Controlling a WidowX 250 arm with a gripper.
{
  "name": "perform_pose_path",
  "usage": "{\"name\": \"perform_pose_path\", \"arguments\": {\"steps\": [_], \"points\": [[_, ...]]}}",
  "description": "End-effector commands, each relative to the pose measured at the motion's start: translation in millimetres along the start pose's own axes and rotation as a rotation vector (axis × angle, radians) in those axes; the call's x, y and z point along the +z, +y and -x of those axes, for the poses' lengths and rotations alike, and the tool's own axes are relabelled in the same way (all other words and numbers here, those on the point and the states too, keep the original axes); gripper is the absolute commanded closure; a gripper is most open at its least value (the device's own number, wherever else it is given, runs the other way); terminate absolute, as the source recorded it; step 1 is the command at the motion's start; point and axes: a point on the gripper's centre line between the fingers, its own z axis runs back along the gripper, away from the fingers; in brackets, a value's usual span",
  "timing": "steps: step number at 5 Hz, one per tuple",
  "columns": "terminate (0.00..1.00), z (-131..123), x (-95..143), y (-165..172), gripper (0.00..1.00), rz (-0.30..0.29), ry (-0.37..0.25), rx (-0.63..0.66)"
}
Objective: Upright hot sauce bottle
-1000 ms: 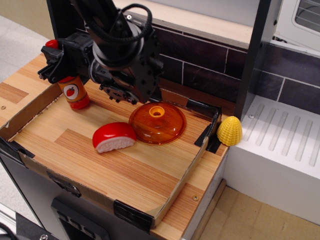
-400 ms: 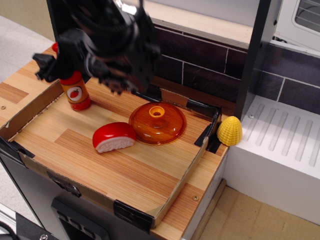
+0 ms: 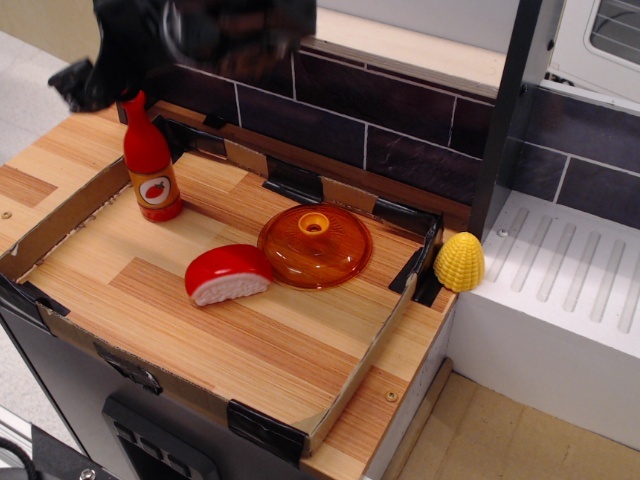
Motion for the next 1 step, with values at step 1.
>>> {"name": "perform_pose_path", "arguments": {"steps": [1], "points": [[1.0,-6.1,8.1,-0.3,0.0,0.019,0.002,0.053]]}}
